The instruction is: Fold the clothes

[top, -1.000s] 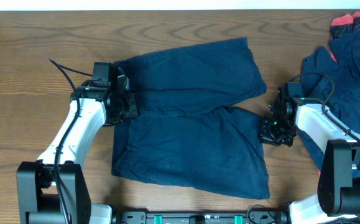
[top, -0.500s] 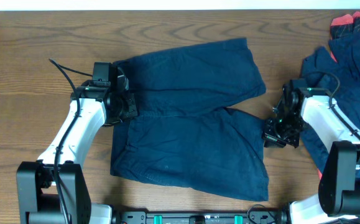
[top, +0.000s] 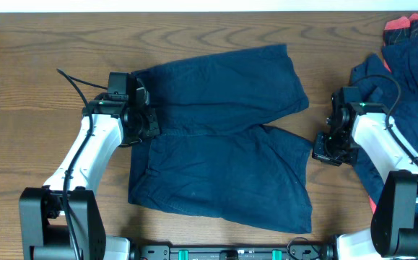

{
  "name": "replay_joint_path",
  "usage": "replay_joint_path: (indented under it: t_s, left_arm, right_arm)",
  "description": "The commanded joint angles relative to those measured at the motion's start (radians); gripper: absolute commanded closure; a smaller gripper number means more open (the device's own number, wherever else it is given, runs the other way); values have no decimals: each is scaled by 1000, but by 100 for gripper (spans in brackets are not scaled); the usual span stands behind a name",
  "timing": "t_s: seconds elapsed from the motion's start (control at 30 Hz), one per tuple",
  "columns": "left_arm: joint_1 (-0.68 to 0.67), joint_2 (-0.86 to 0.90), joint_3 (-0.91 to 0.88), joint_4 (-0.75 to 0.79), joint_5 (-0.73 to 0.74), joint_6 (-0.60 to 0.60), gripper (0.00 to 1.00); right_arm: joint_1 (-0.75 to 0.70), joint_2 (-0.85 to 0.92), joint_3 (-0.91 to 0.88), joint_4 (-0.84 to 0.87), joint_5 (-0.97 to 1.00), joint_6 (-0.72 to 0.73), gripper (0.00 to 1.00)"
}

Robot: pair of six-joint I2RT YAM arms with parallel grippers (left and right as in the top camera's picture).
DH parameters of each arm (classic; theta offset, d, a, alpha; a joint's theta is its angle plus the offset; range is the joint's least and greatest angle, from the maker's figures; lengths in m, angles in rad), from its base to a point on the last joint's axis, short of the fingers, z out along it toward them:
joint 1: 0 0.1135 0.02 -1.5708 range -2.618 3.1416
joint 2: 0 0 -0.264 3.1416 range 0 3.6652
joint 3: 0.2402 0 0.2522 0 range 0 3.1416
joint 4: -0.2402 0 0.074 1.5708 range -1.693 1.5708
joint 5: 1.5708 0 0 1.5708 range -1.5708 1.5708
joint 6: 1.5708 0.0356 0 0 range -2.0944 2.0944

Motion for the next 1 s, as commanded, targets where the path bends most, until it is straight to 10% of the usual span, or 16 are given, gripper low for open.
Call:
replay_joint_path:
  t_s: [0.0,0.97]
  left_arm:
    - [5,-2,-8,-4,-16,-2,94]
    - [5,-2,-8,-8,-16,-2,94]
  right_arm:
    - [-6,-11,-42,45,15,18,99]
    - [-5,-11,-105,260,-171,2,98]
